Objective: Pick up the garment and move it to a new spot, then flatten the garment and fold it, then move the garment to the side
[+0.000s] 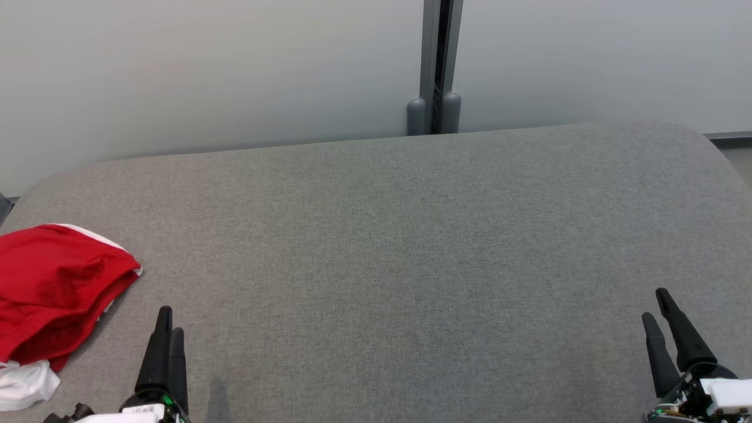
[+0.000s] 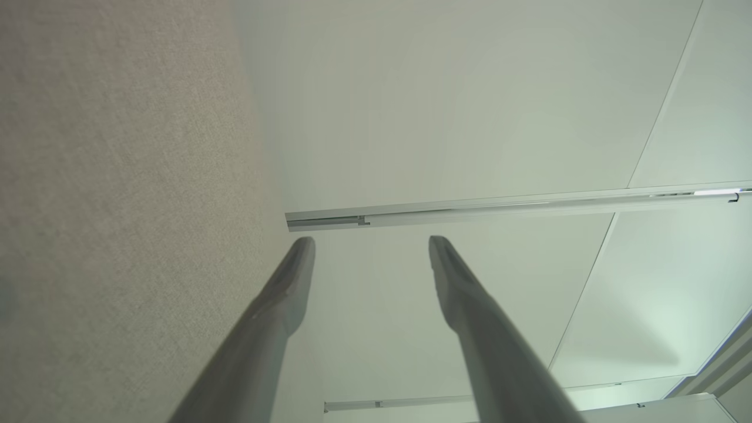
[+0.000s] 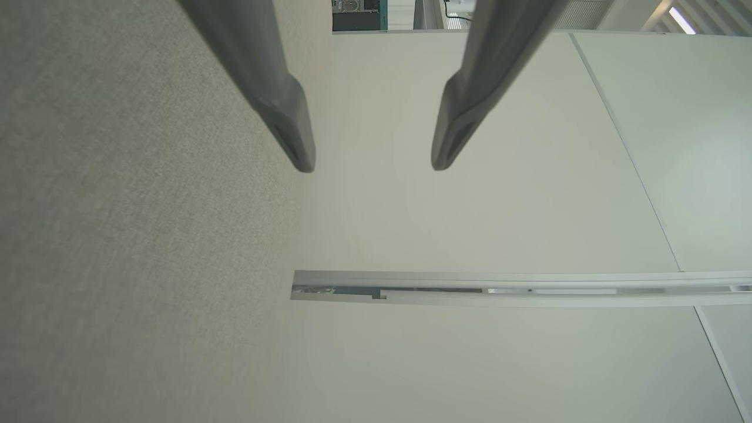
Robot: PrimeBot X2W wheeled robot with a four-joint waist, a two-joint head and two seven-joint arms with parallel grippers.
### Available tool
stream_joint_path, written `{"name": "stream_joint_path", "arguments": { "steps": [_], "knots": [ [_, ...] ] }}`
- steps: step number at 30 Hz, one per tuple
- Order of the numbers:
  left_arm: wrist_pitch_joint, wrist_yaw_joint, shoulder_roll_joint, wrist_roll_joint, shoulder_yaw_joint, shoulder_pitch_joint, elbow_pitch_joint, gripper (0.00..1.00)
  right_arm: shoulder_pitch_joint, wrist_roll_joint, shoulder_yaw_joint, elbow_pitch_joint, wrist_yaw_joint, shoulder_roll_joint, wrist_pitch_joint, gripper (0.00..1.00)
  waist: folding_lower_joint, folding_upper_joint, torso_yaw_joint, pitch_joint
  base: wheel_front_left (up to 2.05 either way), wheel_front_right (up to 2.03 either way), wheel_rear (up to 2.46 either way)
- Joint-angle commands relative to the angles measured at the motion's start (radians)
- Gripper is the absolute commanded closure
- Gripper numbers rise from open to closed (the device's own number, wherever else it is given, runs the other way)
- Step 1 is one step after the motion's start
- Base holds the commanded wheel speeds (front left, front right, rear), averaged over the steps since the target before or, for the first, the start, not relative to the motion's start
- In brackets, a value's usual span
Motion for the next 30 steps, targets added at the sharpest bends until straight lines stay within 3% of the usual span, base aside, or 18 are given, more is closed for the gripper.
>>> {"name": "stream_joint_path", "arguments": {
  "steps": [1,8,14,30],
  "knots": [
    [-0.008,-0.001,0.005,0.009,-0.004,-0.044,-0.01,0.0,-0.031,-0.011,0.003,-0.024,0.0,-0.011,-0.016,0.0,0.0,0.0,0.0,0.0,0.0,0.0,0.0],
    [-0.03,-0.001,0.01,0.021,-0.021,-0.082,-0.005,0.0,-0.05,-0.049,0.025,-0.028,0.0,-0.027,-0.063,0.0,0.0,0.0,0.0,0.001,0.0,0.0,0.0],
    [-0.055,-0.001,0.03,0.094,-0.042,-0.112,-0.008,0.0,-0.07,-0.138,0.047,-0.023,0.0,-0.05,-0.102,0.0,0.0,0.0,0.001,0.002,0.0,0.0,0.0],
    [-0.1,0.0,0.032,0.537,-0.034,-0.172,-0.045,0.0,-0.109,-0.545,0.066,-0.104,0.0,-0.069,-0.181,0.0,0.0,0.0,0.004,0.001,0.0,0.0,0.0]
  ]
}}
